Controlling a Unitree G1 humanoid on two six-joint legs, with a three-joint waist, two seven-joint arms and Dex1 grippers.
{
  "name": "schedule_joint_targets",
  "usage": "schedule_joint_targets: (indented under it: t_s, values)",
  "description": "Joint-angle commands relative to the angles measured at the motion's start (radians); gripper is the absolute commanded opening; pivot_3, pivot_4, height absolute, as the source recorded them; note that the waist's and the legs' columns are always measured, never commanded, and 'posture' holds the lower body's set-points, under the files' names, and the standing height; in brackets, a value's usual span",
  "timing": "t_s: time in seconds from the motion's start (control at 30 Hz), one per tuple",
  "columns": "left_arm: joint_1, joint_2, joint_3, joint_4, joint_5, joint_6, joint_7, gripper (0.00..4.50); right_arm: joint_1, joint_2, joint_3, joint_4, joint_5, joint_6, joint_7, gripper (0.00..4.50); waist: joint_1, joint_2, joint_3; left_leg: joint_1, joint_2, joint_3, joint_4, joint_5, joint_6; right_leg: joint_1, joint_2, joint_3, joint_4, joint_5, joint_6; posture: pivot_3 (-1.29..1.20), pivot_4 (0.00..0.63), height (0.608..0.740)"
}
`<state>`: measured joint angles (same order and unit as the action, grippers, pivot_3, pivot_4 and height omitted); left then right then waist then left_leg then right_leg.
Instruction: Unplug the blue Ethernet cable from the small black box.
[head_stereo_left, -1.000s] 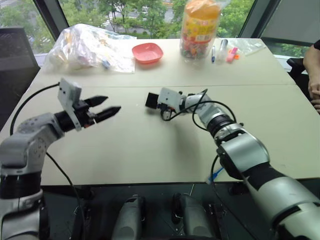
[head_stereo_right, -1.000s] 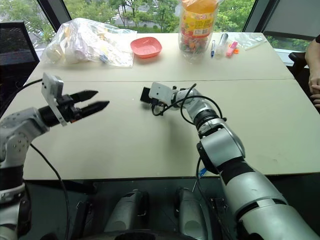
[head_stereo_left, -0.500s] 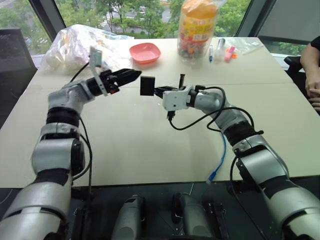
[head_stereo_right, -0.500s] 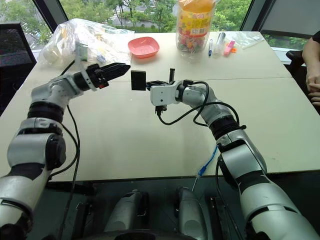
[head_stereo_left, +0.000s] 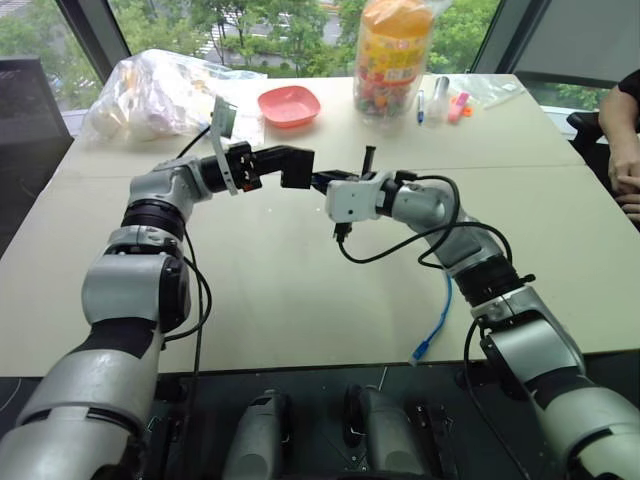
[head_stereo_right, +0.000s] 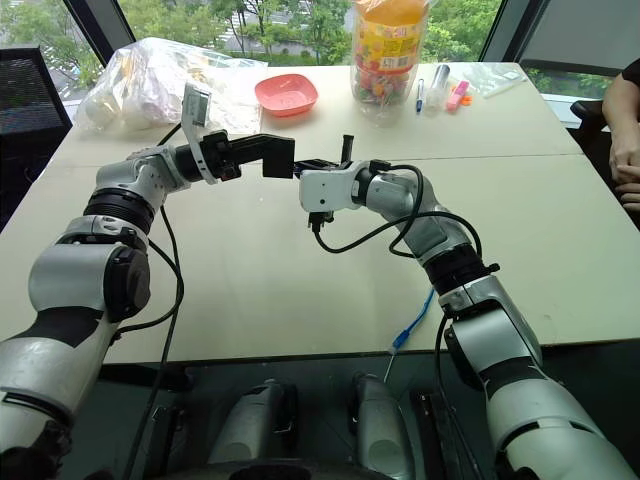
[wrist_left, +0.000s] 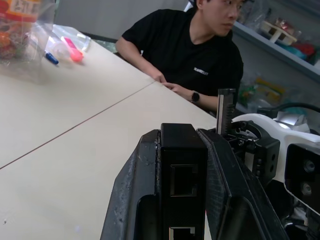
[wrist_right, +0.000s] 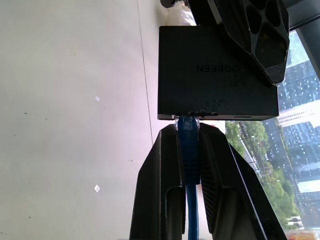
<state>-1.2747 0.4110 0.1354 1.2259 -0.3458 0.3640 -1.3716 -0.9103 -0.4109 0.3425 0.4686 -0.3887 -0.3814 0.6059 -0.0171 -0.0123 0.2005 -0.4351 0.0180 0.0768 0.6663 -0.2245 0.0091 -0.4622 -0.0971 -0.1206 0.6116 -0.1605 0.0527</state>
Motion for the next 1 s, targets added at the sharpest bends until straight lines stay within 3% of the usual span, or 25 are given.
schedule_joint_targets:
  t_s: [0.03,0.17,0.23,0.27,0.37,0.53,0.7,1.0]
  values:
    - [-0.018,0.002,0.018,-0.008,0.017,-0.014,0.012,0.49,-0.009,-0.003,-0.027,-0.067,0.034,0.022,0.012,0.0,0.0,0.0,0.0,0.0,0.0,0.0,0.0,0.0,0.0,0.0,0.0,0.0,0.0,0.0,0.0,0.0,0.15,0.74]
    - [-0.006,0.006,0.093,0.001,-0.03,0.018,0.078,0.49,0.058,-0.018,-0.074,-0.137,0.065,0.121,0.012,1.84,0.001,0.0,0.0,0.0,0.0,0.0,0.0,0.0,0.0,0.0,0.0,0.0,0.0,0.0,0.0,0.0,0.15,0.74]
    - [0.002,0.016,0.145,0.002,-0.067,0.064,0.088,0.49,0.136,0.007,-0.147,-0.219,0.166,0.257,0.02,2.92,0.004,0.0,0.0,0.0,0.0,0.0,0.0,0.0,0.0,0.0,0.0,0.0,0.0,0.0,0.0,0.0,0.15,0.74]
    - [0.011,0.021,0.171,-0.003,-0.088,0.092,0.086,0.49,0.188,0.053,-0.215,-0.297,0.293,0.389,0.024,3.38,0.004,-0.001,0.0,0.0,0.001,-0.001,0.0,0.0,0.0,0.0,0.0,0.0,0.0,0.0,0.0,0.0,0.15,0.74]
    - [0.034,0.028,0.241,-0.032,-0.156,0.194,0.068,0.49,0.304,0.18,-0.391,-0.525,0.692,0.792,0.022,3.38,0.001,-0.001,0.0,0.0,0.004,-0.001,0.0,0.0,0.0,0.0,0.0,0.0,0.001,0.001,-0.002,0.0,0.15,0.74]
    - [0.071,0.017,0.318,-0.144,-0.266,0.376,0.048,0.49,0.37,0.367,-0.589,-0.689,1.162,1.118,-0.14,3.38,0.002,-0.001,0.0,0.001,0.007,-0.002,0.001,0.0,0.0,0.0,0.001,0.0,0.001,0.001,-0.002,0.0,0.15,0.74]
    - [0.173,-0.051,0.33,-0.419,-0.387,0.558,0.108,0.49,0.369,0.513,-0.634,-0.725,1.344,1.155,-0.317,3.38,0.003,0.0,0.0,0.004,0.008,-0.002,0.001,-0.001,0.0,0.002,0.001,0.001,0.001,0.001,-0.002,0.0,0.15,0.74]
    - [0.276,-0.108,0.341,-0.637,-0.514,0.661,0.248,0.49,0.356,0.539,-0.584,-0.727,1.41,1.129,-0.367,3.38,0.003,0.0,-0.001,0.004,0.008,-0.001,0.0,-0.001,0.0,0.002,0.002,0.002,0.0,0.001,-0.002,0.0,0.15,0.74]
